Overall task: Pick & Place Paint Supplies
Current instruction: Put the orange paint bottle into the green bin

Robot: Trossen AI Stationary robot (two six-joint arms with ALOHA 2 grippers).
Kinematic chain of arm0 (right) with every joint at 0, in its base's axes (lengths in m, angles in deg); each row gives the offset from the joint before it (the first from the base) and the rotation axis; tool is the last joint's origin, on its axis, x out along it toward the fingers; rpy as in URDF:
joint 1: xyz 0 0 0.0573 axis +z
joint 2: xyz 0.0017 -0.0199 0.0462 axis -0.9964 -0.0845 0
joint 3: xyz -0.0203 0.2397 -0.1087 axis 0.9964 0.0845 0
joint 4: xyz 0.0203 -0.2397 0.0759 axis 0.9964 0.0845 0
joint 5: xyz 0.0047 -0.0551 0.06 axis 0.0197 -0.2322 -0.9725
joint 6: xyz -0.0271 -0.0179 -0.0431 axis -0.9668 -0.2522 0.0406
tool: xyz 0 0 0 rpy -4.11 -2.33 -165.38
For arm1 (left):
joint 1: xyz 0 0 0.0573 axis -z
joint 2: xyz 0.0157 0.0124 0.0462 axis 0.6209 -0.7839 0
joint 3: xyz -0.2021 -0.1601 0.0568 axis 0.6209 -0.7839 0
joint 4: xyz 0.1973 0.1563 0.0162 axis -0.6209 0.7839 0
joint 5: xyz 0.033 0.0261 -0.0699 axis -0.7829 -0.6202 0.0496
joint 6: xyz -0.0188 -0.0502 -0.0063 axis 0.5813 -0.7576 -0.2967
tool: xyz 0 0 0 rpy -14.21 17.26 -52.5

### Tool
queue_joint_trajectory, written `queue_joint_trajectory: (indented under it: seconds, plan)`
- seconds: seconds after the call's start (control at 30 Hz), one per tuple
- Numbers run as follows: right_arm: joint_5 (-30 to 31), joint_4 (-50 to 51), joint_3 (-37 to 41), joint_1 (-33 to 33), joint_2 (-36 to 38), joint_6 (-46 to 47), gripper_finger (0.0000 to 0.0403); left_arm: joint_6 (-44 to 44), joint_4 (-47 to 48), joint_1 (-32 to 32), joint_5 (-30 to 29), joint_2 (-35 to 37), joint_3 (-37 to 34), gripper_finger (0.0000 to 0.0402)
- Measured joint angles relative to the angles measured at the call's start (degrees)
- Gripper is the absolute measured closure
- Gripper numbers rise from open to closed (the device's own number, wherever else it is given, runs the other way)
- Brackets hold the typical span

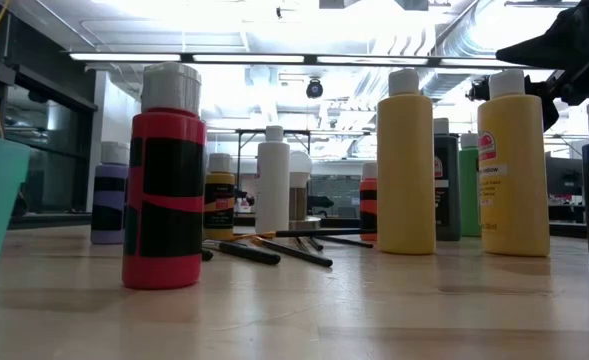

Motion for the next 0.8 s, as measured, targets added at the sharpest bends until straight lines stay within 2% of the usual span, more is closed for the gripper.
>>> queue_joint_trajectory:
  seconds: [0.37,0.6,0.8]
  plan:
    - [0.01,0.0,-0.01,-0.01,0.0,-0.02,0.0104,-6.46,0.1,1.77,-0.48,0.08,3.54,0.0284]
    - [0.0,0.0,0.01,0.01,0.0,0.0,0.0104,-13.48,2.34,2.45,-4.48,0.09,4.48,0.0284]
    - [0.0,0.0,-0.01,0.0,0.0,-0.02,0.0104,-15.17,7.67,2.51,-8.79,0.07,4.46,0.0284]
